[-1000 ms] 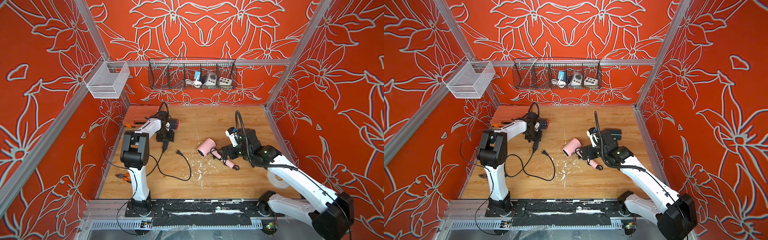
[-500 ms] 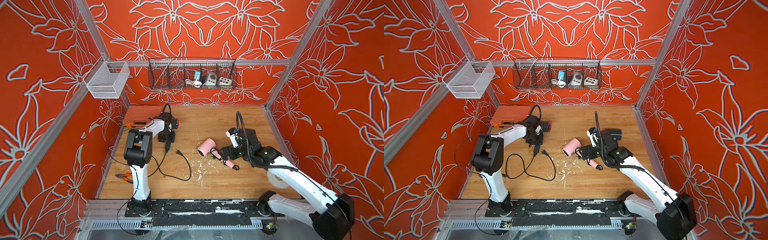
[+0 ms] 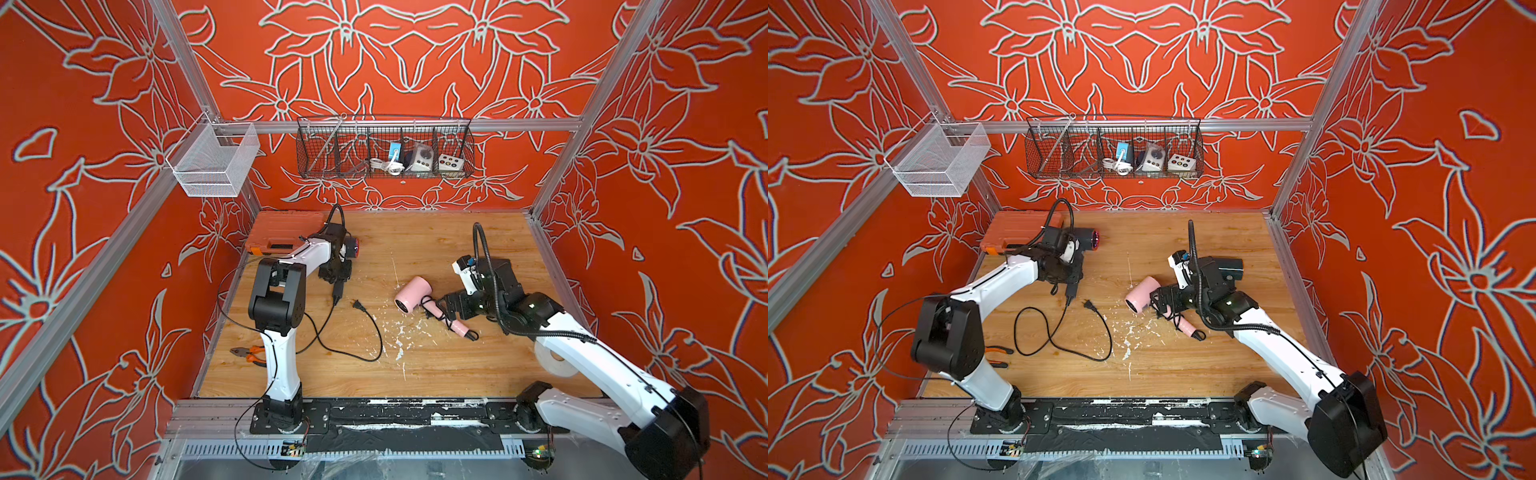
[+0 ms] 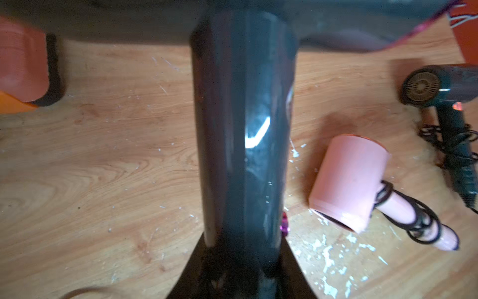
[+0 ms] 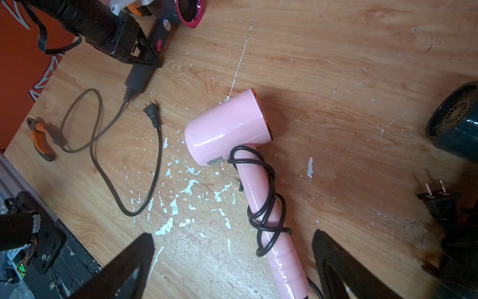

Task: Wrap the cord around the hair dryer
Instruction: Pick up the hair dryer from the center of the board.

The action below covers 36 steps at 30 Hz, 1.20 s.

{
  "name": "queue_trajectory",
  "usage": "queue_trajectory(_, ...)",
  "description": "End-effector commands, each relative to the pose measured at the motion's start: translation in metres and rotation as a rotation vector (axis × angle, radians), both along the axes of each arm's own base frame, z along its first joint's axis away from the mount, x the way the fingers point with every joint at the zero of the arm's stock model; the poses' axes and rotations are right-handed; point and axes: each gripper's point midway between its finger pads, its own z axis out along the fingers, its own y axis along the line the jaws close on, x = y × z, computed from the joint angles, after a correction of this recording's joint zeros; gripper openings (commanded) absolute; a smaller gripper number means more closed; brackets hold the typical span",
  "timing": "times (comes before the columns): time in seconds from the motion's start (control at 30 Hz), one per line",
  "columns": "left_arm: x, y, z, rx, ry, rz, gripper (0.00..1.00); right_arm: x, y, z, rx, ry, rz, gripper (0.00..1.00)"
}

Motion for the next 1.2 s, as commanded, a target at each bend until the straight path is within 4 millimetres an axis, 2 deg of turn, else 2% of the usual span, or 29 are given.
queue_trajectory(0.0, -0.009, -0.016, 0.010, -0.028, -0.035, -0.041, 0.00, 0.001, 0.001, 0.000, 0.025, -0.007, -0.006, 0.99)
queue_trajectory(0.17, -0.007, -0.021, 0.046, -0.026, -0.182, -0.043, 0.00, 0.007, 0.004, -0.002, 0.048, -0.011, -0.012, 0.99)
queue_trajectory(0.37, -0.011, -0.033, 0.099, -0.102, -0.358, -0.044, 0.00, 0.022, 0.027, 0.009, 0.164, -0.051, 0.020, 0.99)
queue_trajectory(0.53, -0.030, -0.053, 0.134, -0.176, -0.431, -0.095, 0.00, 0.038, 0.055, 0.026, 0.306, -0.093, 0.070, 0.98)
queue_trajectory(0.73, -0.058, -0.081, 0.174, -0.322, -0.516, -0.134, 0.00, 0.059, 0.089, 0.050, 0.540, -0.150, 0.118, 0.89)
queue_trajectory(0.97, -0.082, -0.113, 0.201, -0.386, -0.589, -0.198, 0.00, 0.074, 0.116, 0.069, 0.814, -0.190, 0.147, 0.82)
queue_trajectory(1.17, -0.089, -0.129, 0.202, -0.389, -0.614, -0.229, 0.00, 0.070, 0.145, 0.075, 1.008, -0.157, 0.221, 0.82)
